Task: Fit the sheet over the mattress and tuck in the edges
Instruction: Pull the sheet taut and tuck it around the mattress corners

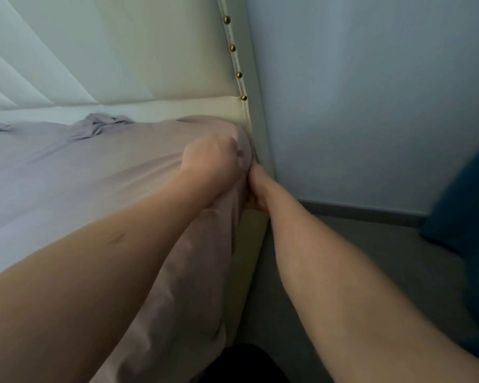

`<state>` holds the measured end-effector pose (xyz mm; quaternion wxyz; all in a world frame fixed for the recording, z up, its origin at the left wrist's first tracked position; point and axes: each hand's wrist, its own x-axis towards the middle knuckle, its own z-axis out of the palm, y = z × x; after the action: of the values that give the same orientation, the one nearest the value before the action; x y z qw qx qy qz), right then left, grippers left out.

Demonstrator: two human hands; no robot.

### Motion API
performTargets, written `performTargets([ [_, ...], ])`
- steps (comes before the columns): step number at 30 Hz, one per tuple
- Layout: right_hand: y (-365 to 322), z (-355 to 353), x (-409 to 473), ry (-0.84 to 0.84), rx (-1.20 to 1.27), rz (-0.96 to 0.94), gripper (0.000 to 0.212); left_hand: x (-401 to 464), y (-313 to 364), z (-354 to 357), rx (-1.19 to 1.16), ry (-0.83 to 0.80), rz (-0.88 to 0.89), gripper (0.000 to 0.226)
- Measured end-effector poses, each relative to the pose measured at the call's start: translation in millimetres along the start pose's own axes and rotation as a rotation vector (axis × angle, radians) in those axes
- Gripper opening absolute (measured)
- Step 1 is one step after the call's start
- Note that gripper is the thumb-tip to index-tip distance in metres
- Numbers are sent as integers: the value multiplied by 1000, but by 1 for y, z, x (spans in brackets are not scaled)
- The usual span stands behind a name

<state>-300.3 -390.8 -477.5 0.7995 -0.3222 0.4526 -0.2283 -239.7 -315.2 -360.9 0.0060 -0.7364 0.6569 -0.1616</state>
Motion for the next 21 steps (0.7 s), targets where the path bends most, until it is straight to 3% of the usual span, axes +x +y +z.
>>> performTargets([
  [2, -11, -12, -10, 36, -513, 124, 96, -8, 1, 14, -17, 58, -9, 34],
  [4, -14, -22, -22, 98, -877, 213, 103, -15, 5, 25, -26, 107, -12, 33],
  [9, 3, -13, -40, 253, -918, -149, 40, -18, 8, 30, -54, 128, -57, 33],
  [12, -12, -4, -58, 564, -857, -391, 39, -20, 7, 26, -171, 95, -133, 37],
  [14, -22, 5, -81, 657, -818, -519, 35, -19, 2, 22, -341, 29, -184, 38],
  [18, -16, 40, -141, 522, -1138, -625, 27, -5, -25, 0, -604, -225, -162, 24],
  [20, -2, 61, -168, 384, -1283, -570, 24, -12, -35, -19, -606, -404, -123, 23],
  [21, 6, 73, -181, 304, -1315, -514, 32, -18, -38, -27, -651, -487, -145, 19],
])
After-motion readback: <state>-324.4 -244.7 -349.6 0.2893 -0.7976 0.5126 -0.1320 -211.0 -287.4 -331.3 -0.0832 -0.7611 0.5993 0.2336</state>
